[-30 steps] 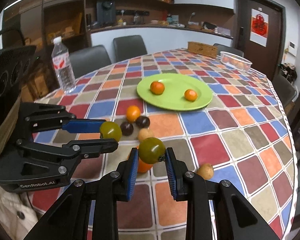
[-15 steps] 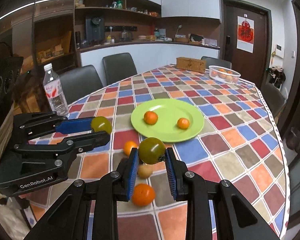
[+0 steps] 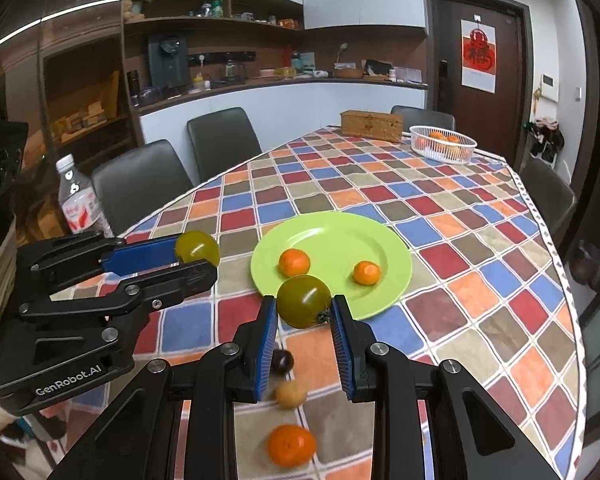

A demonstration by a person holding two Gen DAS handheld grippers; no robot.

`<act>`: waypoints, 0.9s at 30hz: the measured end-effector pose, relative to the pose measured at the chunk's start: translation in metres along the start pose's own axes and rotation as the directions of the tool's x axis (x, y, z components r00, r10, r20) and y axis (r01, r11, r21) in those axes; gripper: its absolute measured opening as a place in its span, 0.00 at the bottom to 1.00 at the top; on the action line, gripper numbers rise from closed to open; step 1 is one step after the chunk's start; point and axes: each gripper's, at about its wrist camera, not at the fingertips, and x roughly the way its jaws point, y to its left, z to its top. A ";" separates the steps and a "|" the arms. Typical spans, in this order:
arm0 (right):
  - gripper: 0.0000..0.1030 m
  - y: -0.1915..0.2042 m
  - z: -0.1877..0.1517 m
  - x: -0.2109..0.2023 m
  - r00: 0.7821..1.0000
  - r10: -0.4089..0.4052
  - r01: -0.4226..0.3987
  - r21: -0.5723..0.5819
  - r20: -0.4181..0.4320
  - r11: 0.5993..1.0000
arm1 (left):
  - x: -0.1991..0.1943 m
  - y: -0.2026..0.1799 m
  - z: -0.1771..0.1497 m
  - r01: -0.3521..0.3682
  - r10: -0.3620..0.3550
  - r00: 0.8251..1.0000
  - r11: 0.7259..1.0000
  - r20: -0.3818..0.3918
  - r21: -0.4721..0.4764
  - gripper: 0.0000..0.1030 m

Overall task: Organize fruits
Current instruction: 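Carry both green-yellow tomatoes onto the green plate and open both tools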

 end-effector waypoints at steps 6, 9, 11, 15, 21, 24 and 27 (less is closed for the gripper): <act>0.27 -0.006 0.017 0.020 1.000 -0.018 0.018 0.006 -0.013 1.000 | 0.020 0.014 0.013 0.005 -0.005 1.000 1.000 -0.019 -0.017 0.28; 0.27 -0.011 0.028 0.032 0.999 -0.029 0.029 0.009 -0.022 1.000 | 0.034 0.020 0.019 -0.001 0.001 0.999 1.000 -0.034 -0.014 0.28; 0.27 -0.016 0.035 0.040 0.999 -0.031 0.031 0.018 -0.028 0.999 | 0.043 0.024 0.023 -0.005 0.004 0.999 1.000 -0.045 -0.014 0.28; 0.27 -0.025 0.046 0.057 0.998 -0.037 0.038 0.032 -0.047 0.999 | 0.064 0.034 0.030 -0.004 0.002 0.997 1.000 -0.074 -0.023 0.28; 0.27 -0.038 0.059 0.085 0.995 -0.047 0.051 0.047 -0.088 0.998 | 0.099 0.047 0.039 0.002 -0.007 0.992 0.999 -0.123 -0.035 0.28; 0.27 -0.045 0.062 0.101 0.992 -0.046 0.054 0.063 -0.118 0.997 | 0.115 0.053 0.041 0.009 -0.017 0.988 0.999 -0.152 -0.050 0.28; 0.27 -0.053 0.064 0.116 0.988 -0.039 0.052 0.085 -0.150 0.995 | 0.136 0.060 0.044 0.019 -0.032 0.982 0.997 -0.188 -0.072 0.28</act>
